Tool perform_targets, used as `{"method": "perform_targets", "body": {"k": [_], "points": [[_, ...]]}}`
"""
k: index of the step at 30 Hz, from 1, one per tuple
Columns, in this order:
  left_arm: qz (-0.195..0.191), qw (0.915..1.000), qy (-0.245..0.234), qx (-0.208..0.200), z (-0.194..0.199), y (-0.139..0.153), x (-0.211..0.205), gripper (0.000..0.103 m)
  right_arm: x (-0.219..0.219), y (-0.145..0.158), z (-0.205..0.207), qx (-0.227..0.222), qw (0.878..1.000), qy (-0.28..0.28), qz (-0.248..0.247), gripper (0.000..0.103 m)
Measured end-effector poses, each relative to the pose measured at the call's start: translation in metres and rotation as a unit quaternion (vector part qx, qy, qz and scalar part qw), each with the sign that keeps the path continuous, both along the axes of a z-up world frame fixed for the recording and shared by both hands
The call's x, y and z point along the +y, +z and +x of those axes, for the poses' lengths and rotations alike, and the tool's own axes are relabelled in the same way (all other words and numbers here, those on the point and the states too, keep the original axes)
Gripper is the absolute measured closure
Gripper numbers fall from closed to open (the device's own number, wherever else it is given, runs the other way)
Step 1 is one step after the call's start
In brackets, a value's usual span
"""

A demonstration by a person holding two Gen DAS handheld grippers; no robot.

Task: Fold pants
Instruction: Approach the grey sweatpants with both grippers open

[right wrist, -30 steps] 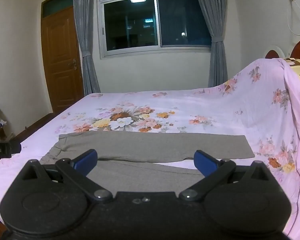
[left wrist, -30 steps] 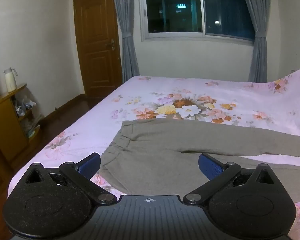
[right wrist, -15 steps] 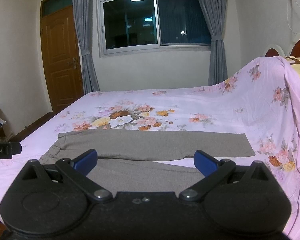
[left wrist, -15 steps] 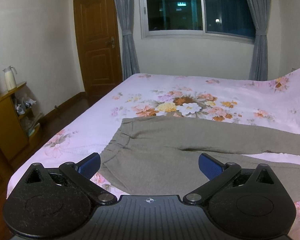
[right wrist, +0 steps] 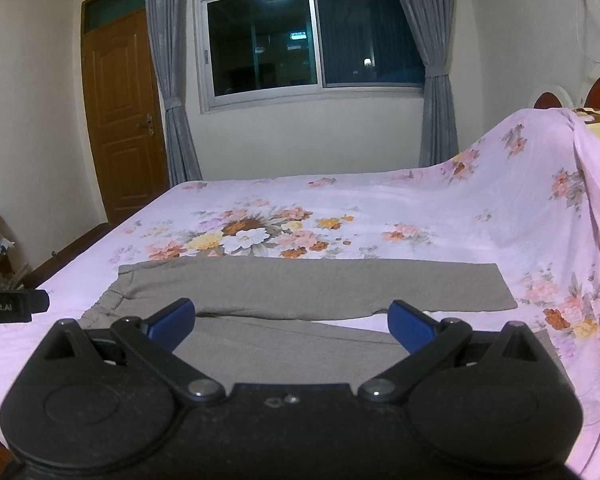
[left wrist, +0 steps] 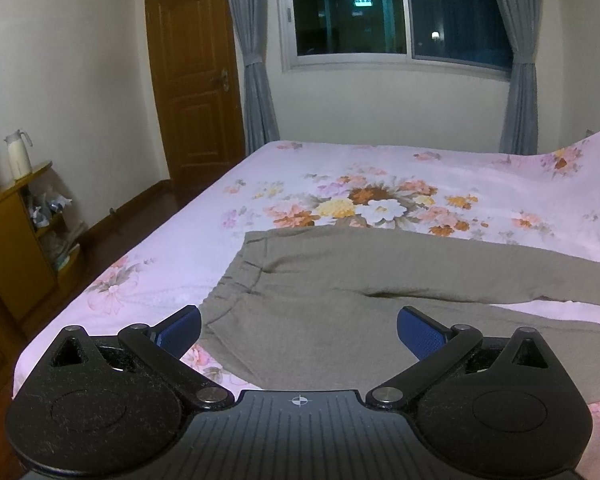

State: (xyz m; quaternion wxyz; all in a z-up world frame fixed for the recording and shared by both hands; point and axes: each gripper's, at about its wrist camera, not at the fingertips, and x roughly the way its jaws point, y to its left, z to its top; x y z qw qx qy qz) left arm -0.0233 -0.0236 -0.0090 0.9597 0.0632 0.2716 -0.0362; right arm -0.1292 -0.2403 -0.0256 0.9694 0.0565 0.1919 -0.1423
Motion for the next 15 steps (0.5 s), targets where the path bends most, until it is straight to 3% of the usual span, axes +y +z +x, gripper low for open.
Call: {"method": "perform_targets", "body": {"k": [15], "points": [[0.019, 0.9997, 0.009, 0.012, 0.035, -0.017, 0.0, 0.0, -0.004, -0.011, 0.028, 0.012, 1.0, 0.012, -0.005, 0.0]]}}
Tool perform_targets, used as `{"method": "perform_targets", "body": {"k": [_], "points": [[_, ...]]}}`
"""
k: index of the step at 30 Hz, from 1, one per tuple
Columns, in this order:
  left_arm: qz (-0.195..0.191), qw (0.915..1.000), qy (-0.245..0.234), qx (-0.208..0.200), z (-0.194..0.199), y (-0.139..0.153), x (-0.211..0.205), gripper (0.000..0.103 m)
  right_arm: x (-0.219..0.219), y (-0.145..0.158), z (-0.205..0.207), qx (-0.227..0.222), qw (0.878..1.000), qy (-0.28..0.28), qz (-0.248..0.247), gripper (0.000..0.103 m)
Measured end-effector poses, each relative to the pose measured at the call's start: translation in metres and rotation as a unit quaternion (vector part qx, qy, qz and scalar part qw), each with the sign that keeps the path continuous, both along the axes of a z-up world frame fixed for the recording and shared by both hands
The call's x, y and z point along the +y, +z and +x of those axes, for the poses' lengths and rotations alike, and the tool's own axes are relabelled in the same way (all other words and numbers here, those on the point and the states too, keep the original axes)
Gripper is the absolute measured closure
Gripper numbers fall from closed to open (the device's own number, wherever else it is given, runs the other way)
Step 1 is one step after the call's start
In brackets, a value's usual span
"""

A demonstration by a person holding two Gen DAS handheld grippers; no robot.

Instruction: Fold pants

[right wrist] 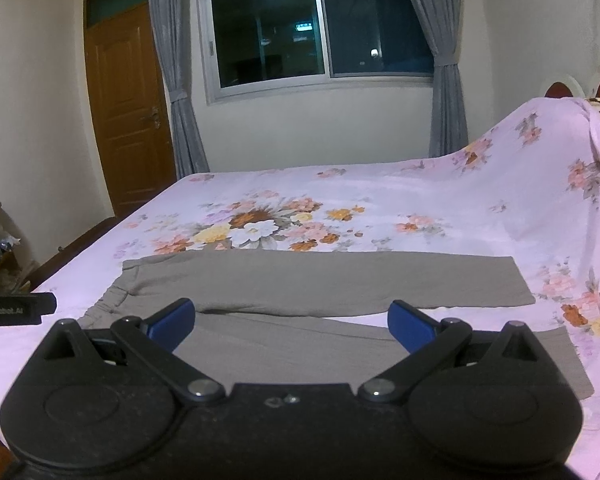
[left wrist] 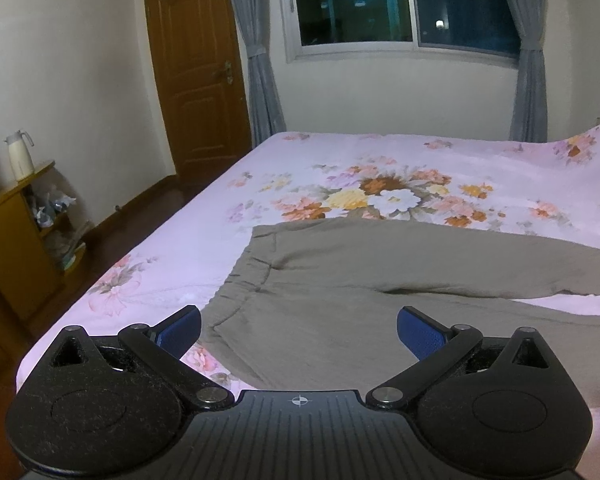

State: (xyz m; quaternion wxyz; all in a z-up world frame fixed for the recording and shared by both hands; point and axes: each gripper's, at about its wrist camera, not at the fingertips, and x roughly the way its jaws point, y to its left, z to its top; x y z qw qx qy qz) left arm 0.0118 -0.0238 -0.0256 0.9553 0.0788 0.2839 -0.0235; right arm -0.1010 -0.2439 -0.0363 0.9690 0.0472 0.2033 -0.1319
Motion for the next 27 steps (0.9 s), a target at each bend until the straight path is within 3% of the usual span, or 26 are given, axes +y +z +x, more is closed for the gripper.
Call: {"method": "perform_targets", "body": {"k": [13, 27], "points": [[0.015, 0.9996, 0.0, 0.024, 0.046, -0.023, -0.008, 0.0, -0.004, -0.019, 0.038, 0.045, 0.998, 0.021, 0.035, 0.0], [0.021, 0.9988, 0.005, 0.044, 0.115, -0.049, -0.007, 0.0, -0.01, -0.035, 0.104, 0.055, 0.997, 0.052, -0.009, 0.0]]}}
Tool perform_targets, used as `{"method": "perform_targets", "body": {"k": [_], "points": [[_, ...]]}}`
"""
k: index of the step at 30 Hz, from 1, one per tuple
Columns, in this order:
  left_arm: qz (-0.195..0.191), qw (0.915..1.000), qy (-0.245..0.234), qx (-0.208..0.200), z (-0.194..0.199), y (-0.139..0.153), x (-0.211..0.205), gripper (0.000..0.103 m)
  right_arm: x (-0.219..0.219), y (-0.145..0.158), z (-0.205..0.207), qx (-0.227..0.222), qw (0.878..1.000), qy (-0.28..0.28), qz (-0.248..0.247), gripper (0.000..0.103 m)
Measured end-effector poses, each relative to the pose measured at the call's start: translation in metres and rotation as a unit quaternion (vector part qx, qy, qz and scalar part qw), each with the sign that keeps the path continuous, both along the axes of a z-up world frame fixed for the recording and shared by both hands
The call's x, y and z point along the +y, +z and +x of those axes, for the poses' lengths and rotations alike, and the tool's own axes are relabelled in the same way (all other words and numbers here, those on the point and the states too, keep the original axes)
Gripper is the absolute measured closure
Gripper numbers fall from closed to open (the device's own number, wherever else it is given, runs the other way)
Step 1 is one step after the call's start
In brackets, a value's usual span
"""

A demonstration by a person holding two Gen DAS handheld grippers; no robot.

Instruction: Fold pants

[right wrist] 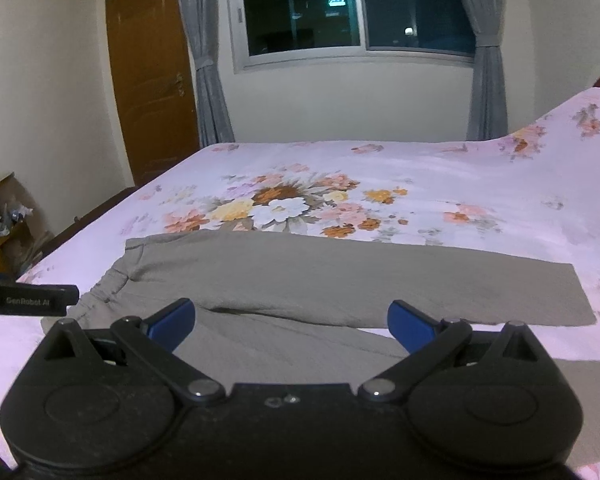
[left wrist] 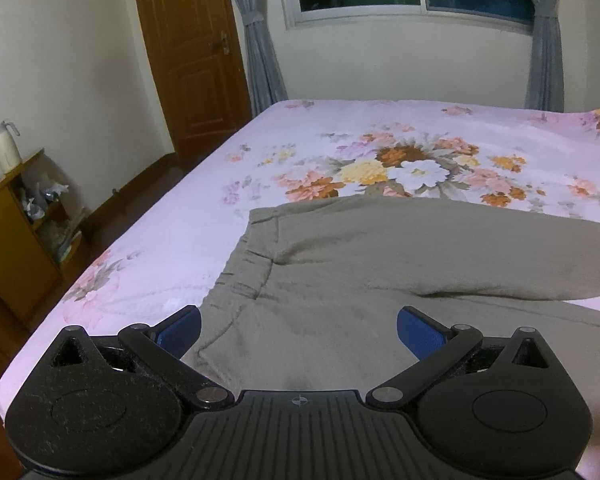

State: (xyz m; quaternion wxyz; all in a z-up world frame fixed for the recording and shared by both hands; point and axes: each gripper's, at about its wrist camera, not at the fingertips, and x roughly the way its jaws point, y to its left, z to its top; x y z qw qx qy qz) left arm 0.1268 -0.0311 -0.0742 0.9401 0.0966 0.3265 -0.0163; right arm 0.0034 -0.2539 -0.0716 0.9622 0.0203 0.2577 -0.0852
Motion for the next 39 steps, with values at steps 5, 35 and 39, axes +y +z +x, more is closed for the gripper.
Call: {"method": "perform_targets", "body": {"k": [5, 35, 39], "points": [[-0.01, 0.9999, -0.005, 0.01, 0.029, -0.01, 0.004, 0.0, 0.003, -0.007, 0.028, 0.001, 1.0, 0.017, -0.007, 0.0], [-0.032, 0.9941, 0.044, 0.094, 0.259, -0.123, 0.04, 0.0, -0.015, -0.086, 0.267, 0.062, 0.986, 0.15, -0.038, 0.0], [-0.033, 0.9925, 0.045, 0.109, 0.282, -0.141, 0.047, 0.0, -0.024, -0.098, 0.306, 0.085, 0.983, 0.156, -0.046, 0.0]]}}
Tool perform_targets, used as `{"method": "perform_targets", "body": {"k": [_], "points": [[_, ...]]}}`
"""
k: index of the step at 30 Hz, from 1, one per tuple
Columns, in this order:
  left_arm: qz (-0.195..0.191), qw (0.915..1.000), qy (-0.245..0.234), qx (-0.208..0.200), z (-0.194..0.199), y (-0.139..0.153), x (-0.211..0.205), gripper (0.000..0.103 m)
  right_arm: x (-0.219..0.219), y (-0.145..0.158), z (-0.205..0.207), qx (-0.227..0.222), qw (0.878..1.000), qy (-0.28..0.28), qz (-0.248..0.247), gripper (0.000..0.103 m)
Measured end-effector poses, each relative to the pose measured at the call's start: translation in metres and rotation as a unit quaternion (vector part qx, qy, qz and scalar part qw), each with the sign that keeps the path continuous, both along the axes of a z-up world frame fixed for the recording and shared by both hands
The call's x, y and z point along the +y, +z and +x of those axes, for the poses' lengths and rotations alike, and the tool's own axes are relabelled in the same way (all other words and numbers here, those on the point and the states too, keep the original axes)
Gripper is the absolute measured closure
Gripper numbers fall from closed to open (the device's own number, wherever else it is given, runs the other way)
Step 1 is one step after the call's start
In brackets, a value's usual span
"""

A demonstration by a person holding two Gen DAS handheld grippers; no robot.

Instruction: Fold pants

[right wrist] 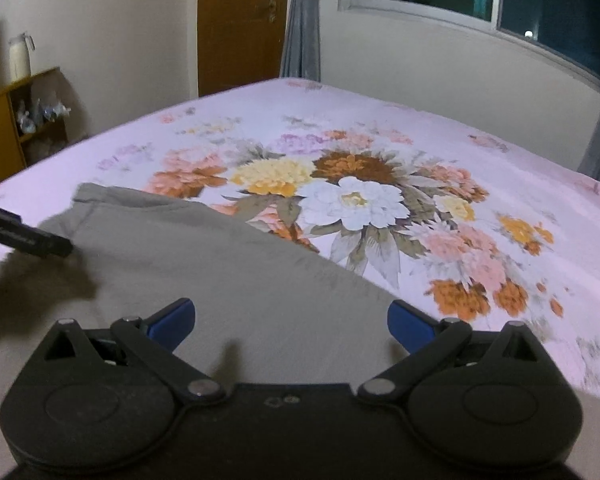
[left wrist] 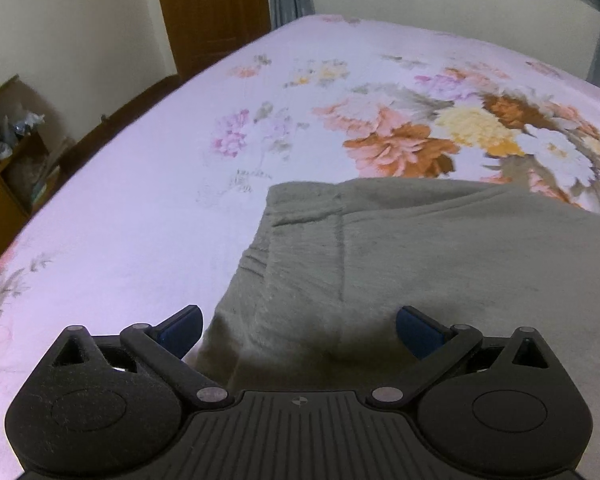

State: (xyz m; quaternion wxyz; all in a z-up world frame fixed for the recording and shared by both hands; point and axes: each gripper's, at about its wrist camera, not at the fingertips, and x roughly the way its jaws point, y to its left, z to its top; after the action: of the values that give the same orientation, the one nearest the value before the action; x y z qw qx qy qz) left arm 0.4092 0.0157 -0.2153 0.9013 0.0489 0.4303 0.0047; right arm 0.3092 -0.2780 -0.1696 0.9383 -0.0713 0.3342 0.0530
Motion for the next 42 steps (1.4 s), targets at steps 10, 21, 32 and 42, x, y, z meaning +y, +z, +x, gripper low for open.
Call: {"method": "perform_targets", "body": {"k": [10, 21, 32, 42], "points": [[-0.029, 0.9989, -0.034, 0.01, 0.021, -0.025, 0.012, 0.0, -0.016, -0.017, 0.064, 0.033, 0.999, 0.022, 0.002, 0.001], [-0.05, 0.9982, -0.032, 0.011, 0.028, -0.03, 0.019, 0.01, 0.008, -0.036, 0.072, 0.073, 0.994, 0.085, -0.011, 0.076], [-0.075, 0.9961, -0.029, -0.035, -0.031, 0.009, 0.022, 0.055, 0.042, 0.027, -0.067, -0.034, 0.991, 0.126, -0.04, 0.096], [-0.101, 0.994, -0.03, -0.032, -0.144, 0.045, 0.061, 0.051, 0.082, -0.003, -0.206, 0.007, 0.994, 0.112, -0.008, 0.094]]}}
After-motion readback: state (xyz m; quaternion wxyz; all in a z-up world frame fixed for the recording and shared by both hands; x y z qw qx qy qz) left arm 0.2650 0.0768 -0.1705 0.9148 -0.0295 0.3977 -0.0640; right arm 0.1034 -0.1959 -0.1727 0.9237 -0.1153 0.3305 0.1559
